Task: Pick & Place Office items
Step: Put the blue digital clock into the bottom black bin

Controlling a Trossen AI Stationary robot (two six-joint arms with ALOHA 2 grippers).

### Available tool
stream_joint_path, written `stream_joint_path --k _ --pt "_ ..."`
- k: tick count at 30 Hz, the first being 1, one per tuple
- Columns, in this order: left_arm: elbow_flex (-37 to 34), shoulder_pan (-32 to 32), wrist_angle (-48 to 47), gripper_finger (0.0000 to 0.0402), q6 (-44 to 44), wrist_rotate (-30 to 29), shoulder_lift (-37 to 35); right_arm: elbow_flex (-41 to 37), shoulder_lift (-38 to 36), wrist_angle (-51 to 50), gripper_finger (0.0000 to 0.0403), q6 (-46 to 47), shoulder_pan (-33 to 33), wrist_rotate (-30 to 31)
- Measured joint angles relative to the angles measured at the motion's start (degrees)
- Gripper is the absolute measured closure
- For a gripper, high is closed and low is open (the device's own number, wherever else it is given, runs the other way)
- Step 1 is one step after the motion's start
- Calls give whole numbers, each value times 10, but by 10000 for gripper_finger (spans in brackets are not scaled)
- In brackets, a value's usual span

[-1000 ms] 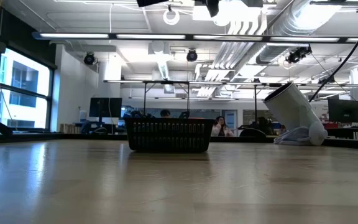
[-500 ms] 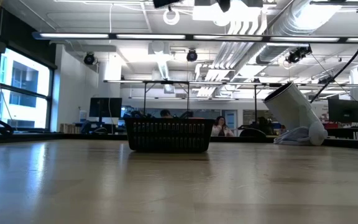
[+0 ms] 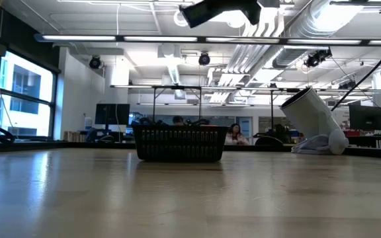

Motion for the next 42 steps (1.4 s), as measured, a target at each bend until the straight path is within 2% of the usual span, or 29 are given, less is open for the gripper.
stream_joint_path --k 6,17,22,29,38,42 --pt "0 19 -70 225 -113 13 0 0 0 -14 352 1 -28 -42" --pt "0 83 -202 225 -280 150 0 4 15 -19 352 -14 -72 -111" --pt "0 118 -235 225 -317 213 0 45 47 -30 352 -41 -83 -135" --pt "0 150 -279 225 -330 299 0 99 95 -130 352 -73 -84 -128" --pt "0 197 -317 225 -378 377 0 140 171 -225 352 -91 -105 -182" --pt "0 206 -318 225 -377 408 0 158 201 -262 351 -111 -109 -183"
